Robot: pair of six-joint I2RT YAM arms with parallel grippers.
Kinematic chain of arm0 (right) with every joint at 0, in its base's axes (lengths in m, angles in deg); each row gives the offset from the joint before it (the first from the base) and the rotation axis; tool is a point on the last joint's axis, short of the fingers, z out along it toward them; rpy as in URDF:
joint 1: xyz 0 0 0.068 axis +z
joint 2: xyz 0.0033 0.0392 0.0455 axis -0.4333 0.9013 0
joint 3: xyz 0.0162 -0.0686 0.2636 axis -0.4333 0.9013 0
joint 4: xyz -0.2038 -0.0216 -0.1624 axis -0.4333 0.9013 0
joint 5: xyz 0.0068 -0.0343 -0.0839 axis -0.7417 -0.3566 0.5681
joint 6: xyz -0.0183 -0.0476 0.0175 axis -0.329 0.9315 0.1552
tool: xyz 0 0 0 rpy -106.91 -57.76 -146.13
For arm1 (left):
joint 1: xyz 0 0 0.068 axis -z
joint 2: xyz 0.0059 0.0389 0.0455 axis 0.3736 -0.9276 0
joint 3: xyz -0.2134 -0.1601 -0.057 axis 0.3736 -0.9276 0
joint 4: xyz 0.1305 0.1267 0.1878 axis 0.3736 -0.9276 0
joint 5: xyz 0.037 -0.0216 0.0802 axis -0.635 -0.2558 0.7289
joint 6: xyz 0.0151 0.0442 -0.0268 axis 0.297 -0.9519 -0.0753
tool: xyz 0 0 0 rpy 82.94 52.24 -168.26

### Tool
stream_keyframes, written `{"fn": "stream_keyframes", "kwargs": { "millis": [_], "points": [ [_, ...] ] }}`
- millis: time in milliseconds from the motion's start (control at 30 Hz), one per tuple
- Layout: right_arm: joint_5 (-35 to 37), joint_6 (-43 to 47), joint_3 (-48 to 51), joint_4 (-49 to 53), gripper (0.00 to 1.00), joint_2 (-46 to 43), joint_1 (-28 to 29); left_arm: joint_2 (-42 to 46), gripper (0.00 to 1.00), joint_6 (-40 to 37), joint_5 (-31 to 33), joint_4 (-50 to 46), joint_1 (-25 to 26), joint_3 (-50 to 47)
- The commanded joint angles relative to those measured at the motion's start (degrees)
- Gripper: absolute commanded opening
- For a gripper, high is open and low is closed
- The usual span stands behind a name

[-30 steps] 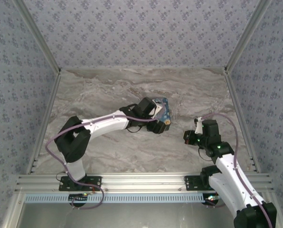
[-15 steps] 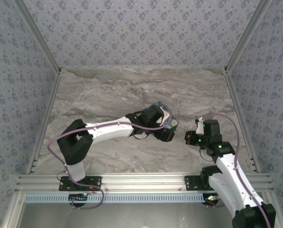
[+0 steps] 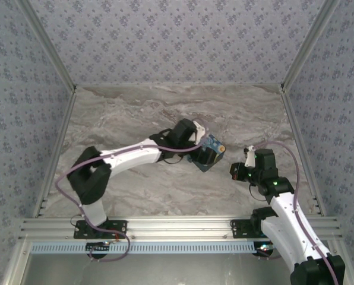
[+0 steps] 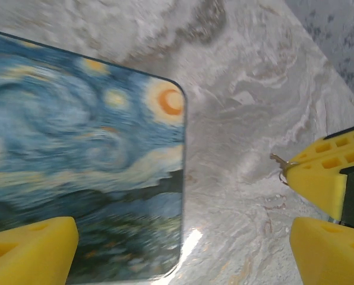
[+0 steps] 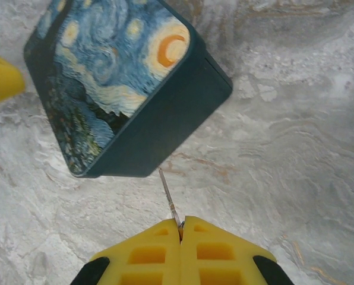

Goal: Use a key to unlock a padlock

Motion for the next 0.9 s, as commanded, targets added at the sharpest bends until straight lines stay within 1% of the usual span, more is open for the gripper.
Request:
{"fn": "stream_keyframes", "kwargs": {
  "millis": [0,133,200,300,367,433,500,600,733,800,867],
  "points": [
    [-2.79,-1.96,0.98,-3.66,0.0,-0.4,0.33,9.08,0.92,-2.11,-1.04,6.42,-2.89,-5.67],
    [-2.84,-2.94,1.31,-5.1,0.0,-0.07,1.43,18.31,0.92,-2.44,0.46,16.48,-6.43,-17.85],
    [-2.93,-3.7,1.43,-6.19,0.0,0.09,2.19,22.36,0.91,-2.76,1.91,19.13,-8.01,-22.94],
    [-2.69,-5.33,1.53,-8.16,0.0,0.43,3.96,27.47,0.91,-3.17,3.08,18.11,-10.23,-27.91],
    [-2.43,-6.54,1.58,-10.02,0.0,0.94,5.16,29.26,0.91,-4.26,1.07,13.82,-11.49,-28.96],
    [-2.43,-8.06,1.59,-12.28,0.0,1.79,6.31,29.38,0.9,-5.33,-2.13,10.84,-12.43,-29.5],
    [-2.34,-9.57,1.56,-14.62,0.0,2.77,7.53,28.9,0.89,-5.84,-4.3,11.52,-12.63,-31.32],
    [-1.48,-11.5,1.5,-17.73,0.0,4.01,9.58,26.93,0.87,-6.34,-6.47,15.34,-12.72,-33.77],
    [1.22,-14.09,1.44,-19.84,0.0,4.64,12.84,22.88,0.78,-9.0,-7.06,19.61,-12.67,-35.01],
    [1.84,-14.96,1.15,-20.86,0.0,5.3,13.5,21.33,0.77,-9.94,-7.13,22.79,-12.68,-35.77],
    [0.93,-15.85,0.49,-22.7,0.0,6.98,13.45,19.76,0.76,-10.7,-7.42,25.78,-12.58,-36.09]
  ]
}}
